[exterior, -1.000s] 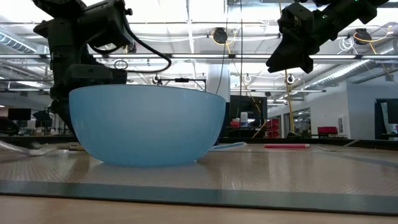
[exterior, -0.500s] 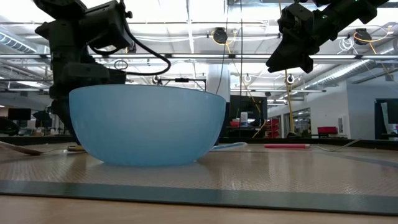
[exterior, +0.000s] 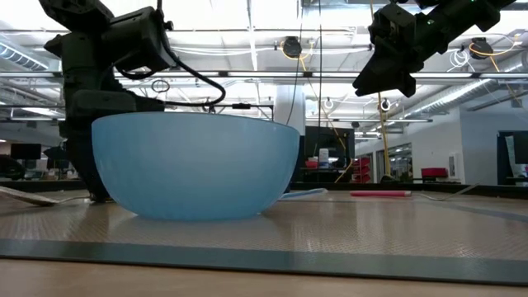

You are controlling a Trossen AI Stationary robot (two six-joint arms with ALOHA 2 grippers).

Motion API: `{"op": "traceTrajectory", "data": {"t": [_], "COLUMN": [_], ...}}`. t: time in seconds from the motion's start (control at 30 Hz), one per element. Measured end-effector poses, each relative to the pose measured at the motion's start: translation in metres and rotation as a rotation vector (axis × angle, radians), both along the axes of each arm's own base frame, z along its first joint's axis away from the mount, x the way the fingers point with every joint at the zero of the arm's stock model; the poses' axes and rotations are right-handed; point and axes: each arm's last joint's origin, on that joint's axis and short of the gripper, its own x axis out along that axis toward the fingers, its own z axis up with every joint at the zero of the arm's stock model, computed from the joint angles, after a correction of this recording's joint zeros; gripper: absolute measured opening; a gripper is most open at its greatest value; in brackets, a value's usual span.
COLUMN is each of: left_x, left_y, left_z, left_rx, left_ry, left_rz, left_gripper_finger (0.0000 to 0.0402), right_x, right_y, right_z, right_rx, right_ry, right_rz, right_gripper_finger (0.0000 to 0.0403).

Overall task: Pick & Place Utensil
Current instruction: Put the yellow spoon into the blue bowl

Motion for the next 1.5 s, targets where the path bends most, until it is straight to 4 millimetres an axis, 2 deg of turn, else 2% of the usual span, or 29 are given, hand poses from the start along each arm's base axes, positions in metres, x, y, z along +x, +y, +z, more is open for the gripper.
{"op": "traceTrajectory", "data": {"t": [0.17,0.33,0.37,1.0,1.27,1.5], "left_x": [0.000,-0.001,-0.002,-0.007,-0.009,-0.012], "left_y": [-0.004,-0.005,-0.005,-0.004,-0.011,-0.016], "left_z": [-0.007,-0.008,-0.008,-0.009,-0.004,-0.003], "left_rx": [0.030,0.055,0.057,0.126,0.255,0.295], "left_ry": [0.037,0.044,0.051,0.104,0.127,0.135], "left_rz": [0.006,0.028,0.031,0.121,0.137,0.164], "left_gripper_finger": [0.0109,0.0036,0.0033,0.0033,0.0033,0.0033], "right_x": [0.000,0.000,0.000,0.000,0.000,0.000], "right_y": [0.000,0.000,0.000,0.000,0.000,0.000], "right_z": [0.000,0.000,0.000,0.000,0.000,0.000], "right_rx": [0.000,0.000,0.000,-0.007,-0.013,-0.015], "right_ry": [0.000,0.000,0.000,0.004,0.009,0.009], "right_rz": [0.000,0.000,0.000,0.004,0.009,0.010], "right_gripper_finger": [0.0112,0.0112,0.0112,0.0112,0.0112,0.0112]}}
